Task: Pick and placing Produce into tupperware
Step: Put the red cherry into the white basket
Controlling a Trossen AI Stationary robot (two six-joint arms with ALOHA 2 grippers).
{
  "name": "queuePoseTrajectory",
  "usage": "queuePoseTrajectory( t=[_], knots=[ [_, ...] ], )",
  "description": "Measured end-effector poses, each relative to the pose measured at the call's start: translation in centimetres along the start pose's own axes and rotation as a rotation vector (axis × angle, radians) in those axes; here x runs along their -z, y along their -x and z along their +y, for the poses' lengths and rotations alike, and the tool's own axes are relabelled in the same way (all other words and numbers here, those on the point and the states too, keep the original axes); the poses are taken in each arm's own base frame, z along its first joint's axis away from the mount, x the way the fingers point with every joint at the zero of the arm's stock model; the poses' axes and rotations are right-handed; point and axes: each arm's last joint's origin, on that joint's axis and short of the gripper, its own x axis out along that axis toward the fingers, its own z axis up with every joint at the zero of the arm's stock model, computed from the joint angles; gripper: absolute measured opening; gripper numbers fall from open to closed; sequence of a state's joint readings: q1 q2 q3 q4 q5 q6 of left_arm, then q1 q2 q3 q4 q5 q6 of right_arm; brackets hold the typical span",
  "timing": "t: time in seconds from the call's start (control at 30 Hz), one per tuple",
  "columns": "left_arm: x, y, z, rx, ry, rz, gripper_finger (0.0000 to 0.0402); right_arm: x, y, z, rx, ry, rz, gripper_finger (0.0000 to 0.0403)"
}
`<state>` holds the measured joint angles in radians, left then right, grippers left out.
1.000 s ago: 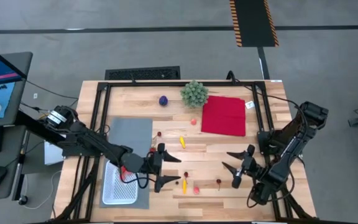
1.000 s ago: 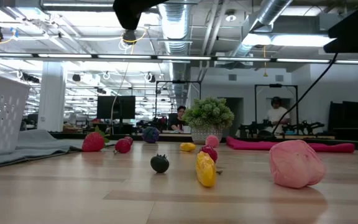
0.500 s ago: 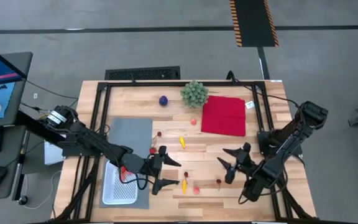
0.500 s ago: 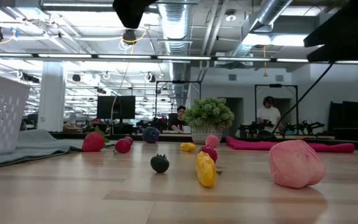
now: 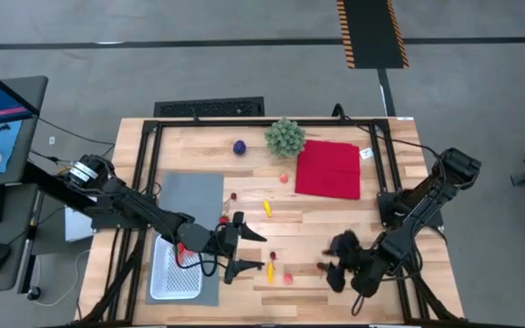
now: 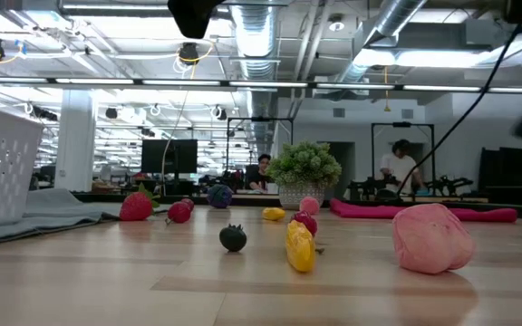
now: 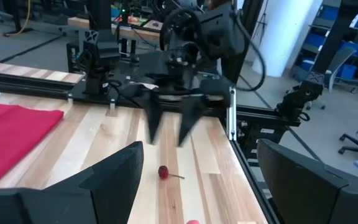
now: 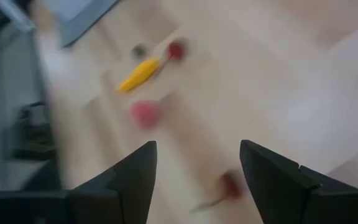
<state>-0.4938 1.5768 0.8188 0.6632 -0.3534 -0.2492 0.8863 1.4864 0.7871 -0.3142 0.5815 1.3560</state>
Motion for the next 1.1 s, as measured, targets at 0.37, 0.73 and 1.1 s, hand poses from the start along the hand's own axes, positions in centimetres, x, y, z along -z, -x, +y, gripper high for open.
queuePoseTrajectory(
  t=[0.37,0.73,1.1],
  knots=[
    [0.0,0.0,0.0,0.0,0.023,0.0,0.0306,1.8,1.6,1.7,-0.117,-0.295,0.167,0.0255],
    [0.0,0.0,0.0,-0.001,0.02,0.0,0.0306,2.0,1.7,2.3,-0.163,-0.401,0.178,0.0255],
    [0.0,0.0,0.1,-0.004,0.022,-0.001,0.0306,3.5,-3.4,1.1,0.003,-0.366,0.255,0.0255]
  ],
)
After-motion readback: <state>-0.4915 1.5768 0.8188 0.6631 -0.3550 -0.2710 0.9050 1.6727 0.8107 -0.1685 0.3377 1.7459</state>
